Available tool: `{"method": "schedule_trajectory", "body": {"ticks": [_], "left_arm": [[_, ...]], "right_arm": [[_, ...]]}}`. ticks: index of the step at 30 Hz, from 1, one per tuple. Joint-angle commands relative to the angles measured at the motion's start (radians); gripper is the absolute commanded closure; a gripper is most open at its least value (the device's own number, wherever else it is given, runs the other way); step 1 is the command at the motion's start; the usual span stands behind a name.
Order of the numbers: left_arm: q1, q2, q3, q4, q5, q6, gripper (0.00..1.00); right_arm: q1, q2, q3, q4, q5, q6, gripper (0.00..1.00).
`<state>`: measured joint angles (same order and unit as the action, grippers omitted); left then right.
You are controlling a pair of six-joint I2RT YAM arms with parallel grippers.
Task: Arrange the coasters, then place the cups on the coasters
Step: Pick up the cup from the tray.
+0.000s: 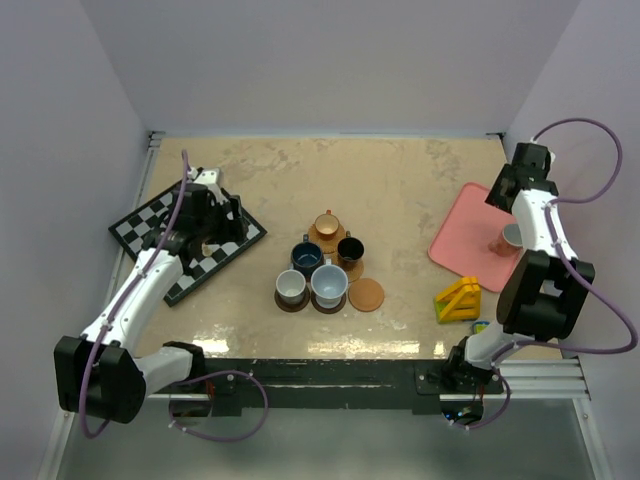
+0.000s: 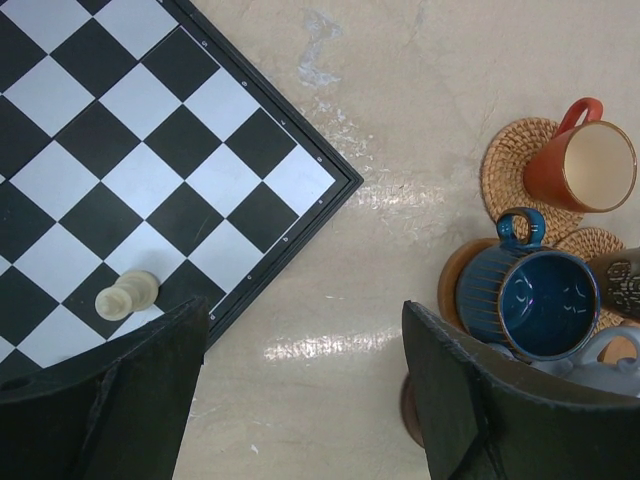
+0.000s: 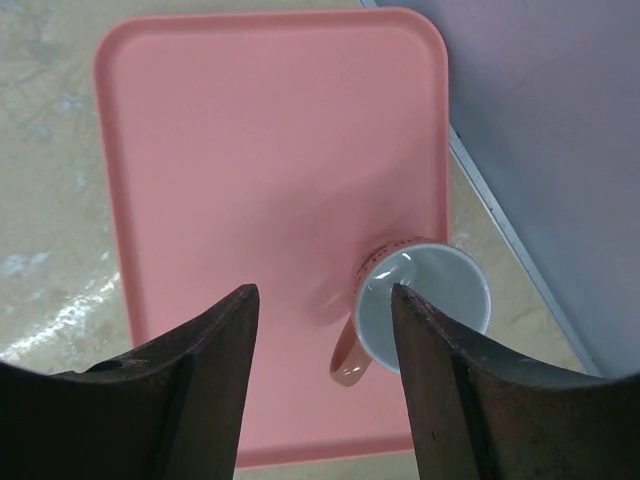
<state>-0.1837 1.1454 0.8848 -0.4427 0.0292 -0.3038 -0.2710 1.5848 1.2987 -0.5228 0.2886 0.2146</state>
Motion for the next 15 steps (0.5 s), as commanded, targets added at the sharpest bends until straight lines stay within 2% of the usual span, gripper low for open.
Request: {"method": "schedule_trajectory", "body": {"ticks": [1,15], "left_arm": [[0.003,0.010,0.000,0.036,0.008,0.026,0.18],[0.003,0.080,0.109,0.045,0.001,0.069,0.18]], "right_arm": [[-0.017,0.035,0.031,-0.042,0.001,0.012,0.41],[-0.017,0.076,-0.094,-0.011,0.027,0.028,0.50]]}}
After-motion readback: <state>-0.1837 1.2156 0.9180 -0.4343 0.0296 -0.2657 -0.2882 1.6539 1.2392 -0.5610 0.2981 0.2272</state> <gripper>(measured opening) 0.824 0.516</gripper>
